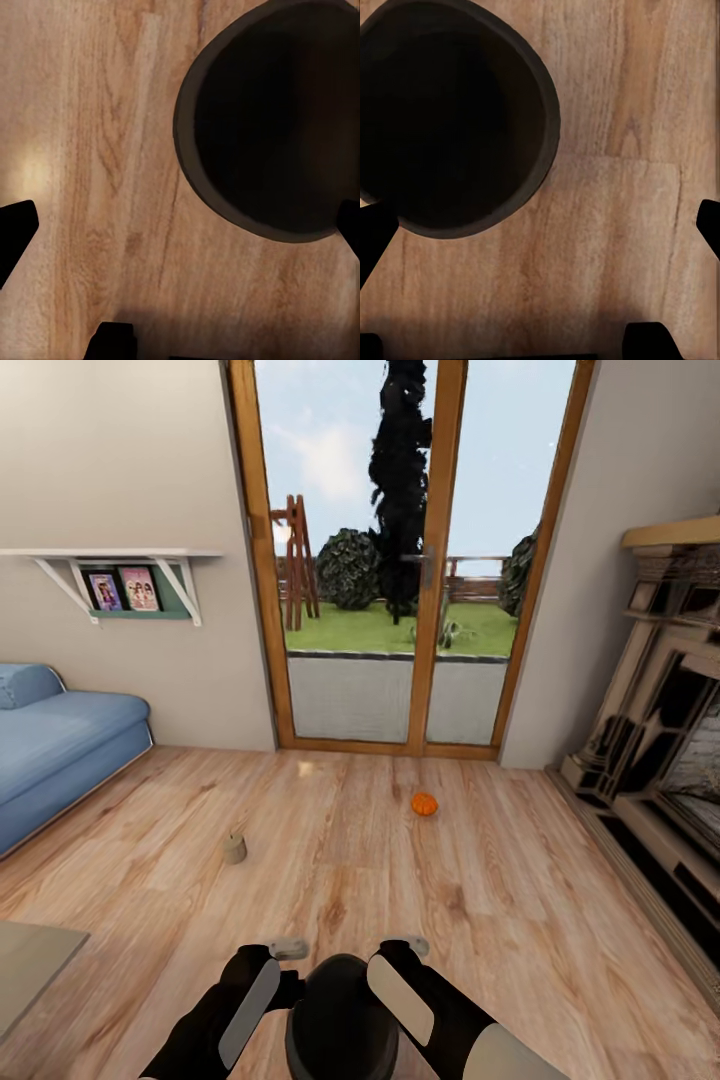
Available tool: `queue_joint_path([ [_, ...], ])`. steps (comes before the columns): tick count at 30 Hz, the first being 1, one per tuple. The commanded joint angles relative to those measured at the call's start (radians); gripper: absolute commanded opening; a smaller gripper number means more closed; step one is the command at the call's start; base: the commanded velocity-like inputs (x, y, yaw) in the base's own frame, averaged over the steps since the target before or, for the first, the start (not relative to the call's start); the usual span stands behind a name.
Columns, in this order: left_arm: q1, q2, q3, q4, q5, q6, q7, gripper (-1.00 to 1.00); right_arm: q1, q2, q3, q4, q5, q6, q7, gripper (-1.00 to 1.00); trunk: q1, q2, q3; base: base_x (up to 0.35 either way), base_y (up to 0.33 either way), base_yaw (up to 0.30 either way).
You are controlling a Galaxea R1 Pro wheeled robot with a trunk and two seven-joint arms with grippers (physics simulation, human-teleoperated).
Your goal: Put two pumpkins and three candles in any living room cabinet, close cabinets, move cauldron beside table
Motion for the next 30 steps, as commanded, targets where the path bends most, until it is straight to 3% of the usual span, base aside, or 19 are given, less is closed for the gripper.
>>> queue_joint_path([
  [1, -0.001, 0.000, -0.002, -0.001, 0.011, 0.002, 0.010, 1.00, -0.001, 0.000, 0.002, 0.000, -0.005, 0.003, -0.007, 1.00, 0.000, 0.000, -0.001, -0.012, -0.034, -0.054],
  [30, -0.002, 0.000, 0.010, 0.000, 0.036, -0.034, 0.008, 1.00, -0.001, -0.012, -0.012, 0.010, -0.006, 0.011, -0.012, 1.00, 0.000, 0.000, 0.000, -0.001, -0.003, -0.005],
])
